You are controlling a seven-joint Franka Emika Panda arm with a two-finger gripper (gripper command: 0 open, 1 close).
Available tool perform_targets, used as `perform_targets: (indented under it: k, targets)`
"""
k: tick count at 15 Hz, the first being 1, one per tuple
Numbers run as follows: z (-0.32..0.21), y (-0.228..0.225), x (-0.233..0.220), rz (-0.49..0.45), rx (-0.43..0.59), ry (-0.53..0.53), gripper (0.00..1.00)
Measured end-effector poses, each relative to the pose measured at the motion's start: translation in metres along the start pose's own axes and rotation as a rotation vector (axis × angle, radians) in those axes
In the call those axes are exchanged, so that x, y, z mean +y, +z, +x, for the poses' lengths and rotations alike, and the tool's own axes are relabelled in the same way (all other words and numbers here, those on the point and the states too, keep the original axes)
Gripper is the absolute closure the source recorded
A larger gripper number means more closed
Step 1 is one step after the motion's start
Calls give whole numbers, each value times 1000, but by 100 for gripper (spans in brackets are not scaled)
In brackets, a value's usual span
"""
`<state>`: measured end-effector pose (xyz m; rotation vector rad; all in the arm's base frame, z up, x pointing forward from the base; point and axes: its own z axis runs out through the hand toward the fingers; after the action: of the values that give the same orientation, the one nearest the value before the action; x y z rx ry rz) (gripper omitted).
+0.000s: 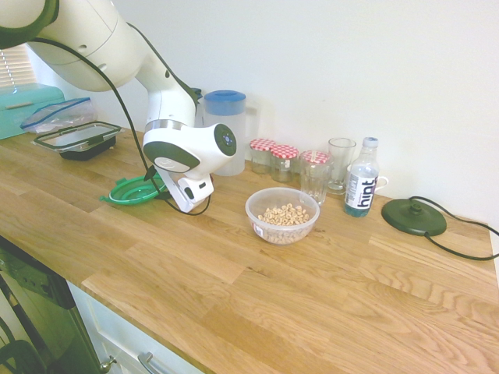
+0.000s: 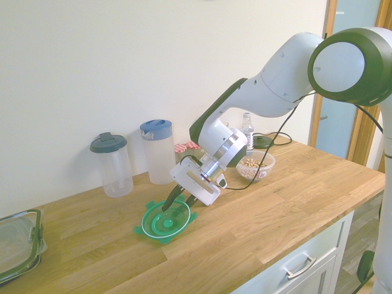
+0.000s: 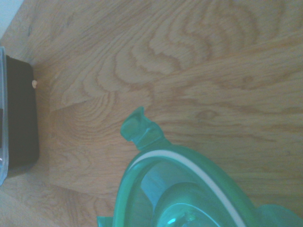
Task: Cover the lid of food container
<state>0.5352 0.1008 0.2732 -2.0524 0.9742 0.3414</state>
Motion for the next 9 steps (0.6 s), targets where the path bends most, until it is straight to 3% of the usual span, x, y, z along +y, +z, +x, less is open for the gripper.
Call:
perform_targets:
  k: [9]
  targets:
    - [-3, 6, -3, -40, 27, -35, 100]
